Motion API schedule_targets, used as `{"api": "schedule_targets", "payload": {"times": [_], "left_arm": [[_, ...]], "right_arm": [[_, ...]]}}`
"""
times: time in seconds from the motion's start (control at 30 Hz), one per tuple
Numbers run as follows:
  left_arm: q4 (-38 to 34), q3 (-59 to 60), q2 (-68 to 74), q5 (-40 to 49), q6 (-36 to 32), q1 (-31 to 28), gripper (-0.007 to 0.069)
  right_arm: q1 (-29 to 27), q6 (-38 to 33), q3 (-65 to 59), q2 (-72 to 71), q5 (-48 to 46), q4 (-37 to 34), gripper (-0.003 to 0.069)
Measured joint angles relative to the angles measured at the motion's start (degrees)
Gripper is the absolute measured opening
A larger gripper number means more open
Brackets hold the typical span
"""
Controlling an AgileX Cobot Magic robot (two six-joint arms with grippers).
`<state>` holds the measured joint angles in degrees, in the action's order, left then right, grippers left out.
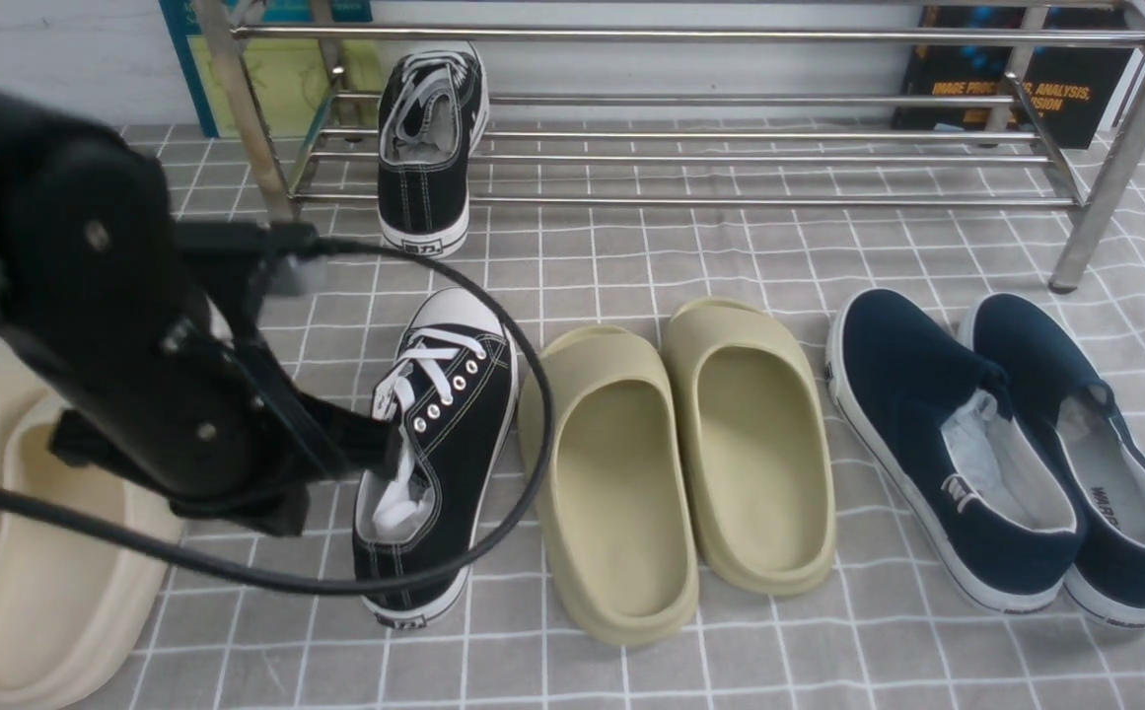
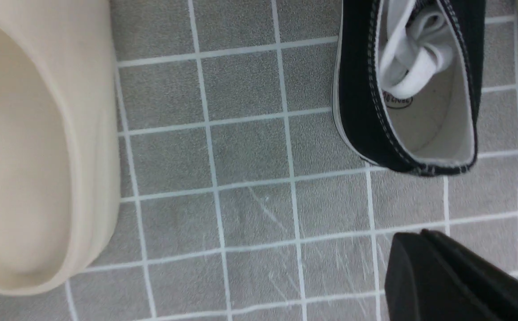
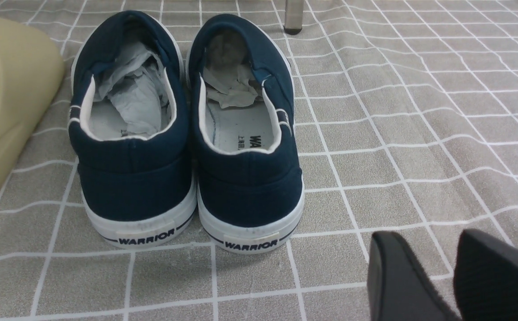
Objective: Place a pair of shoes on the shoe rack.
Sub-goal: Use the left arm to grab the shoe closest to it
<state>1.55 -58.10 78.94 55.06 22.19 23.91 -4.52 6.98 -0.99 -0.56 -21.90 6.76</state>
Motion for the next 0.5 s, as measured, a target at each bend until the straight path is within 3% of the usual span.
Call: {"api": "schedule_targets", "payload": {"times": [0.17, 0.27, 0.33, 0.5], "left_arm": [[0.19, 0.99, 4.0, -6.55, 2.07, 0.0, 0.0094], [0.19, 0.99, 7.78, -10.97, 3.71, -0.27, 0.0259], [0.05, 0.99, 9.47, -12.56, 4.76, -1.22, 0.0324], [-0.42, 0.99, 12.42, -15.02, 5.59, -4.28, 0.0378]], "right_arm": [[0.0, 0.0, 0.0, 0.0, 0.0, 0.0, 0.0239], [0.0, 0.0, 0.0, 0.0, 0.0, 0.0, 0.0239], [0.0, 0.0, 0.0, 0.0, 0.0, 0.0, 0.0239], [0.0, 0.0, 0.0, 0.0, 0.0, 0.0, 0.0239]]}}
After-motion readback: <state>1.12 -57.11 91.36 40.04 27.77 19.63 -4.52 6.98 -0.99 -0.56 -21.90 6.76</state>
